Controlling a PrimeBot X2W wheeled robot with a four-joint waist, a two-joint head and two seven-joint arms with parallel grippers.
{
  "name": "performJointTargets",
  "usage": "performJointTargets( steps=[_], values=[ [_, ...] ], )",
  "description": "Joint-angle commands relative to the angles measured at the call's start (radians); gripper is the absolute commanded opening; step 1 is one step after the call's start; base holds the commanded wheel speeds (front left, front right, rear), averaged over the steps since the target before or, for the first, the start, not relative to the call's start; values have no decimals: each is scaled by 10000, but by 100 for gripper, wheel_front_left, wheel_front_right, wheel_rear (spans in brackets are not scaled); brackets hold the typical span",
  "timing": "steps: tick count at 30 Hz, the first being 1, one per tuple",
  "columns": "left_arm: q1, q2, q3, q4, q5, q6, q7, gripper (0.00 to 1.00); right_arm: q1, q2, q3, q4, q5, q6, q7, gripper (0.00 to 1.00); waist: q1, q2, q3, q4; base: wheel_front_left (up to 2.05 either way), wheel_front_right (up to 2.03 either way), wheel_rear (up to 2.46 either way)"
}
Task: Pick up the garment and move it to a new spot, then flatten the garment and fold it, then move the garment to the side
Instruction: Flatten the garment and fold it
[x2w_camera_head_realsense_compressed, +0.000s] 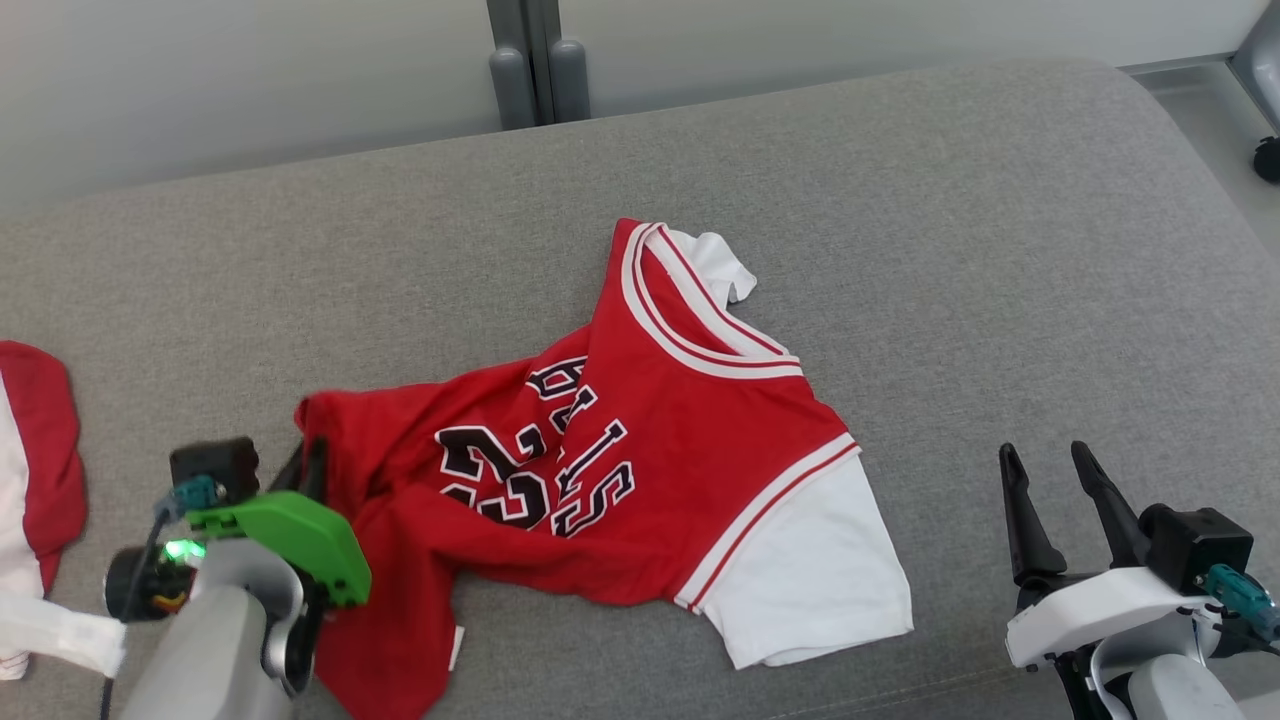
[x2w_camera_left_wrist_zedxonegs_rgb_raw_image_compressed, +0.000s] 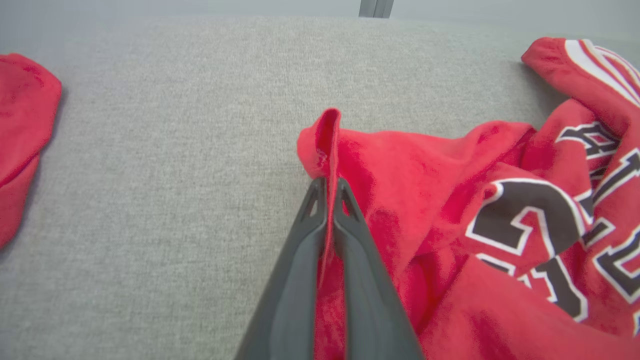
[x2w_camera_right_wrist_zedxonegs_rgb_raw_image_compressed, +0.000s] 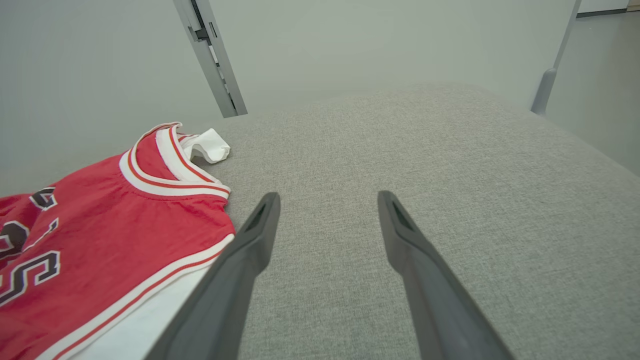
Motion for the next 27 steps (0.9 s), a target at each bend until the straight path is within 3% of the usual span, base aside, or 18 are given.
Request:
performJointTargets(
  steps=[1, 13, 14, 15, 20, 27],
  values=[
    [-527, 153, 29, 61, 85, -35, -205, 0, -20, -51, -18, -6, -25, -11, -29, 100, 0, -1, 25, -29, 0, 0, 0],
    [-3032, 276, 249, 1496, 440, 201, -1877, 0, -126, -12, 3, -142, -97, -11, -29, 100, 0, -1, 316, -372, 0, 0, 0],
    [-3131, 297, 260, 1577, 534, 231, -1934, 82, -141, -12, -2, -148, -95, -11, -29, 100, 0, -1, 351, -386, 0, 0, 0],
    [-3206, 280, 285, 1663, 548, 256, -1991, 100, -158, -10, -6, -150, -93, -11, -29, 100, 0, -1, 375, -393, 0, 0, 0],
    [-3161, 225, 546, 1316, 764, 307, -2059, 100, -153, 46, -77, -134, -127, -11, -29, 100, 0, -1, 394, -333, 0, 0, 0],
    [-1586, -59, 1451, -725, 1210, 239, -2040, 100, -72, 121, -52, -161, -126, -11, -29, 100, 0, -1, 28, -80, 0, 0, 0]
  ],
)
